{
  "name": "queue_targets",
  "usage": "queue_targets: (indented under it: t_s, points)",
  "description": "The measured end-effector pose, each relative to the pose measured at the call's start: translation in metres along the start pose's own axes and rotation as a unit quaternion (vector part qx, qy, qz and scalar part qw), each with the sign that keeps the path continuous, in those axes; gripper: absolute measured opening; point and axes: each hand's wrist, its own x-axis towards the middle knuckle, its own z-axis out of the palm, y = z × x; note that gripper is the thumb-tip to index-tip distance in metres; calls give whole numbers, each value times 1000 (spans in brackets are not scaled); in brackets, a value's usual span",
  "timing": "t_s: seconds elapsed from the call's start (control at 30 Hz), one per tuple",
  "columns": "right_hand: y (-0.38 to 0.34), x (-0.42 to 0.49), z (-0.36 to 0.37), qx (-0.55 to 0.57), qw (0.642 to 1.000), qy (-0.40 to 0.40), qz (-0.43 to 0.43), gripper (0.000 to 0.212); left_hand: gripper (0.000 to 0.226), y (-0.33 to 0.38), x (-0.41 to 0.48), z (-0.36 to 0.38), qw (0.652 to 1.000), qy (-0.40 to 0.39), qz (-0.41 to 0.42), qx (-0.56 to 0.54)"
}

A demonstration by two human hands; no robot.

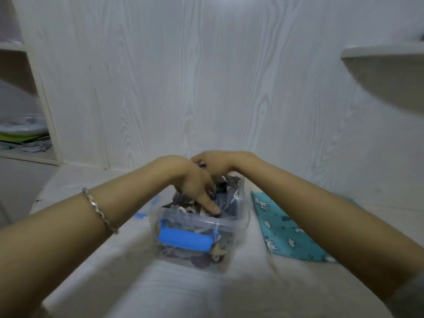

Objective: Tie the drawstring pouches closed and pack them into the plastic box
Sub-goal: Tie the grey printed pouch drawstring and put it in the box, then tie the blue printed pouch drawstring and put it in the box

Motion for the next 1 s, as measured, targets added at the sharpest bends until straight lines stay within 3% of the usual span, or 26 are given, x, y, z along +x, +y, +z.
queue_targets:
  t_s: [0.1, 0.2, 0.33, 0.43, 0.53, 0.7, 0.8, 0.87, 0.93, 0.97, 1.0]
  points:
    - [9, -64, -19, 75, 975, 210, 5, 47, 60, 39, -32, -24, 982, 178, 44, -40]
    - [28, -132, -14, 170, 936, 307, 26, 43, 47, 92, -34, -24, 955, 279, 82, -51]
    - [66, -190, 37, 217, 929, 281, 104, 33, 49, 153, 1, 20, 956, 261, 97, -95]
    - [90, -218, 86, 211, 937, 226, 165, 24, 30, 176, 33, 68, 971, 232, 40, -46]
    - [98, -238, 126, 205, 940, 193, 195, 28, 30, 176, 55, 103, 975, 213, -26, -59]
    - [77, -253, 154, 251, 922, 210, 206, 44, 14, 176, 67, 118, 945, 304, -20, -119]
    - [62, -250, 164, 256, 931, 224, 129, 49, 4, 173, 75, 119, 890, 369, 38, -266]
    - [57, -248, 165, 278, 908, 288, 123, 40, 9, 174, 73, 117, 820, 380, 95, -417]
    - [56, -249, 159, 261, 883, 366, 136, 21, 10, 176, 63, 114, 727, 391, 129, -549]
    - [55, -252, 155, 254, 872, 395, 139, 15, 8, 175, 58, 113, 697, 405, 124, -578]
    - [56, -254, 150, 260, 860, 416, 140, 16, 10, 173, 56, 115, 693, 408, 107, -584]
